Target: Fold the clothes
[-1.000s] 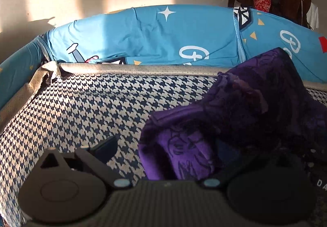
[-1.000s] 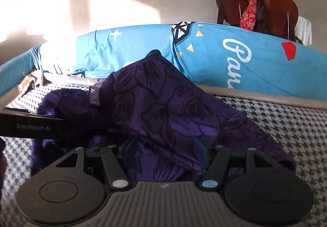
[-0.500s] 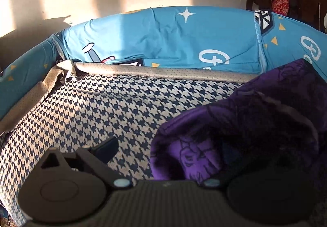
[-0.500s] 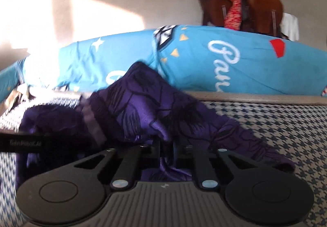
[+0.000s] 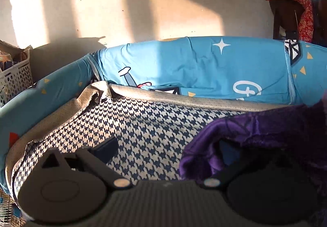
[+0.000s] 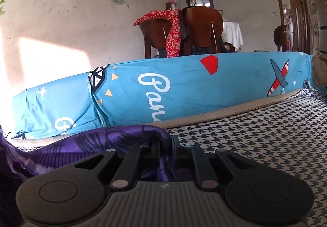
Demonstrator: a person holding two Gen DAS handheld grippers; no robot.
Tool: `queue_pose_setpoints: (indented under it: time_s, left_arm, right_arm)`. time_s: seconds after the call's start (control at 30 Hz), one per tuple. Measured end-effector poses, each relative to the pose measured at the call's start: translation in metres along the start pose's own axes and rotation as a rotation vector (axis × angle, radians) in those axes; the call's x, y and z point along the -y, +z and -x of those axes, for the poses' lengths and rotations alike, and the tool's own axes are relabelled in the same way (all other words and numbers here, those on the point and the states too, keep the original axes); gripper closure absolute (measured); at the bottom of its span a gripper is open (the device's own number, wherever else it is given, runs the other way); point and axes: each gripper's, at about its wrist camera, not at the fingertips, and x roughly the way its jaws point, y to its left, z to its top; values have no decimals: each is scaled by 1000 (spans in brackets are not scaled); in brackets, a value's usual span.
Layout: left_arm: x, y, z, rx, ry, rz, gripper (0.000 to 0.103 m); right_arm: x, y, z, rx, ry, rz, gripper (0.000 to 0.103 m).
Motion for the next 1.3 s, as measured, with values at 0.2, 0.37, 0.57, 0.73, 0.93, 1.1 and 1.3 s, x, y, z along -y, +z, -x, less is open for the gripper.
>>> queue_pose_setpoints:
  time_s: [0.2, 0.37, 0.57, 0.73, 0.93, 1.1, 1.3]
  left_arm:
    - [2, 7, 5, 24, -23, 9, 0]
    - [12, 11, -2, 4, -40, -9, 0]
    - [21, 11, -11, -49, -56, -26, 0]
    - [20, 10, -3, -59, -112, -36, 0]
    - [8, 19, 8, -34, -153, 7, 0]
    - [-2, 25, 6, -47, -170, 60, 0]
    - [-11, 27, 3, -50, -162, 90, 0]
  right_arm:
    - [-2, 6, 8, 38, -8, 1, 92]
    - [-3, 8, 1, -3, 28, -10, 91]
    - [-2, 6, -4, -68, 21, 2, 79]
    - [5, 6, 0, -85, 12, 15, 62]
    - [14, 1, 3, -139, 44, 2, 60]
    - [13, -3, 7, -163, 93, 10, 59]
    - [1, -12, 0, -250, 250, -5, 51]
